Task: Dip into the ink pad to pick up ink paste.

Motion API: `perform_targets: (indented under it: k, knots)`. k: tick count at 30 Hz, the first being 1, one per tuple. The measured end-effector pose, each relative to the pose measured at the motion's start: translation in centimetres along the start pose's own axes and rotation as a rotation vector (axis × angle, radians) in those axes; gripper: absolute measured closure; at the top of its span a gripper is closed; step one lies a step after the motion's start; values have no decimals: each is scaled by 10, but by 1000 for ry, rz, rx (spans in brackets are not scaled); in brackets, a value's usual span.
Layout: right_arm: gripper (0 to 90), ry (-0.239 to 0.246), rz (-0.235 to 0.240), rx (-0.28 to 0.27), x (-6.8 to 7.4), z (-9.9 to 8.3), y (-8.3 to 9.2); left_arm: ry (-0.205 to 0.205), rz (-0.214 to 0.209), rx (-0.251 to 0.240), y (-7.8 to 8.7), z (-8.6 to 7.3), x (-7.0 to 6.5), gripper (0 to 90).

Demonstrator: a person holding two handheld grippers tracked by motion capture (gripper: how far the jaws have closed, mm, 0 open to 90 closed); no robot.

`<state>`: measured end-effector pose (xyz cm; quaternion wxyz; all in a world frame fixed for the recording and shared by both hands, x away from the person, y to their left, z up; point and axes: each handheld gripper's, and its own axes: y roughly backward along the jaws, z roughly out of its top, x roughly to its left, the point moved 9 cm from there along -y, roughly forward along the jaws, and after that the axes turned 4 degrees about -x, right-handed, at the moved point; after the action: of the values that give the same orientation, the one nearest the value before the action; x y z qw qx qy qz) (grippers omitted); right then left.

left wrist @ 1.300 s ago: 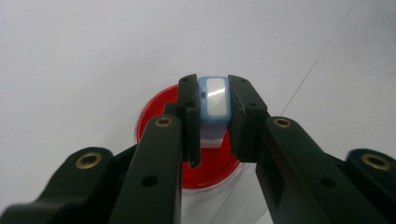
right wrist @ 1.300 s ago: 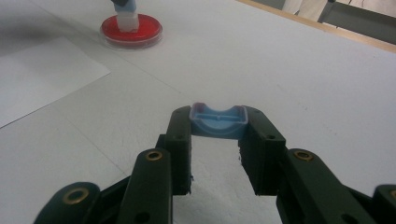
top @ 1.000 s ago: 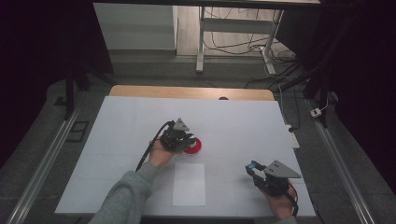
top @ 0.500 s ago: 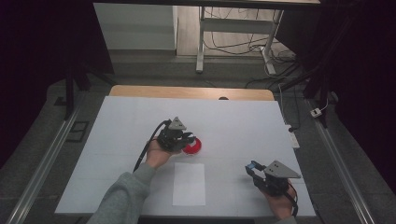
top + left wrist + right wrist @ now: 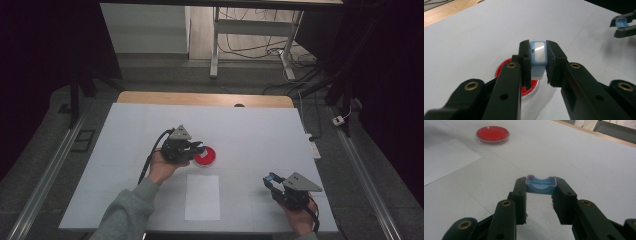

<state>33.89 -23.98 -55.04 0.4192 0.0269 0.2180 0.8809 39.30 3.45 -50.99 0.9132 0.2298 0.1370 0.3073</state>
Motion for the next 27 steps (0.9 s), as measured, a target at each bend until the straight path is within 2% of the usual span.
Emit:
perform_targets:
  k: [10,19,27]
  knots:
    - [648,-1,-6,1,1,0,0,1,-27,-20,16,-3,-11,758]
    - [648,3,-1,-8,1,0,0,-18,-46,-32,31,-8,-16,758]
    - [648,5,-4,-10,2,1,0,-16,-74,-40,41,-12,-19,758]
